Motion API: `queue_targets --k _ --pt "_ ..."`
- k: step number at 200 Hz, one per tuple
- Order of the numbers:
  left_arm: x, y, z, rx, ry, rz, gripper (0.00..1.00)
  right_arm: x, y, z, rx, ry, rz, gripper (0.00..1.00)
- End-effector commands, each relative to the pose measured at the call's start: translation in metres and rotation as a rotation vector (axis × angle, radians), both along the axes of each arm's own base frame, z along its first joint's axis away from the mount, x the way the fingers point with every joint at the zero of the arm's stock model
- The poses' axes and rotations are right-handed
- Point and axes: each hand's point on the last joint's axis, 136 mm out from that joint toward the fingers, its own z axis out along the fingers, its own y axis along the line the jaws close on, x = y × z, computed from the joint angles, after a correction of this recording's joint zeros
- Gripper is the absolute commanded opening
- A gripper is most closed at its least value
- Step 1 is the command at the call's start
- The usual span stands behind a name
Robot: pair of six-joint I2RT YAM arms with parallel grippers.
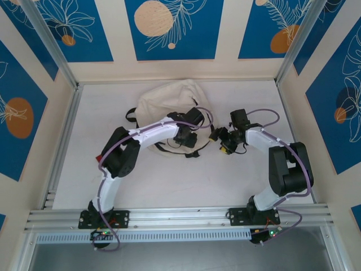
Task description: Pack books, pencil case, and school supplies into a backpack
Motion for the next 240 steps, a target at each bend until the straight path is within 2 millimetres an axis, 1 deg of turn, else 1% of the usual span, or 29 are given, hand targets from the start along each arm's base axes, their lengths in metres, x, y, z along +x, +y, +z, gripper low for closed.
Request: queue_targets --k 1,9,17,28,49,71,81,93,108,120,130,140,151,169,178,197,224,240 --pt "0.012 0.005 0.018 0.02 -0.041 0.039 0.08 -0.003 0.002 0.009 0.033 -0.019 -0.001 0.68" --pt "0.016 0.006 0.026 0.019 -0.063 0.042 0.0 -0.005 0.001 0.009 0.033 -0.018 -0.003 0.68" --pt "0.02 0.008 0.035 0.016 -0.087 0.045 0.0 -0.006 0.001 0.009 0.033 -0.021 -0.005 0.68" --pt "0.027 0.014 0.052 0.008 -0.127 0.058 0.0 -0.008 0.001 0.011 0.037 -0.026 -0.006 0.68" --pt "0.039 0.026 0.094 -0.048 -0.209 0.091 0.0 -0.01 0.004 0.015 0.065 -0.027 -0.011 0.68" --pt "0.05 0.035 0.131 -0.124 -0.289 0.133 0.0 -0.01 0.019 0.022 0.144 -0.036 0.001 0.67" --pt "0.055 0.037 0.141 -0.16 -0.31 0.149 0.0 -0.009 0.027 0.025 0.173 -0.037 0.01 0.65" --pt "0.059 0.037 0.149 -0.199 -0.322 0.16 0.0 -0.008 0.037 0.027 0.191 -0.037 0.02 0.64" --pt "0.063 0.036 0.152 -0.225 -0.319 0.162 0.0 -0.006 0.049 0.025 0.197 -0.027 0.032 0.63" --pt "0.064 0.034 0.149 -0.235 -0.309 0.162 0.0 -0.004 0.058 0.023 0.203 -0.007 0.04 0.58" --pt "0.064 0.031 0.146 -0.238 -0.297 0.158 0.0 0.0 0.064 0.02 0.206 0.005 0.034 0.52" --pt "0.062 0.029 0.142 -0.243 -0.284 0.153 0.0 0.004 0.065 0.012 0.192 0.024 0.008 0.49" --pt "0.061 0.028 0.138 -0.243 -0.271 0.151 0.0 0.009 0.065 0.005 0.188 0.046 -0.021 0.43" --pt "0.06 0.028 0.132 -0.238 -0.258 0.149 0.0 0.017 0.069 -0.006 0.196 0.071 -0.04 0.37" --pt "0.059 0.028 0.132 -0.24 -0.255 0.147 0.0 0.018 0.07 -0.011 0.185 0.081 -0.04 0.35" --pt "0.057 0.027 0.129 -0.242 -0.245 0.141 0.0 0.022 0.068 -0.015 0.154 0.065 -0.044 0.31" --pt "0.056 0.024 0.124 -0.247 -0.228 0.133 0.0 0.026 0.065 -0.019 0.134 0.059 -0.048 0.3" --pt "0.056 0.023 0.122 -0.247 -0.224 0.132 0.0 0.028 0.065 -0.021 0.131 0.06 -0.048 0.26"
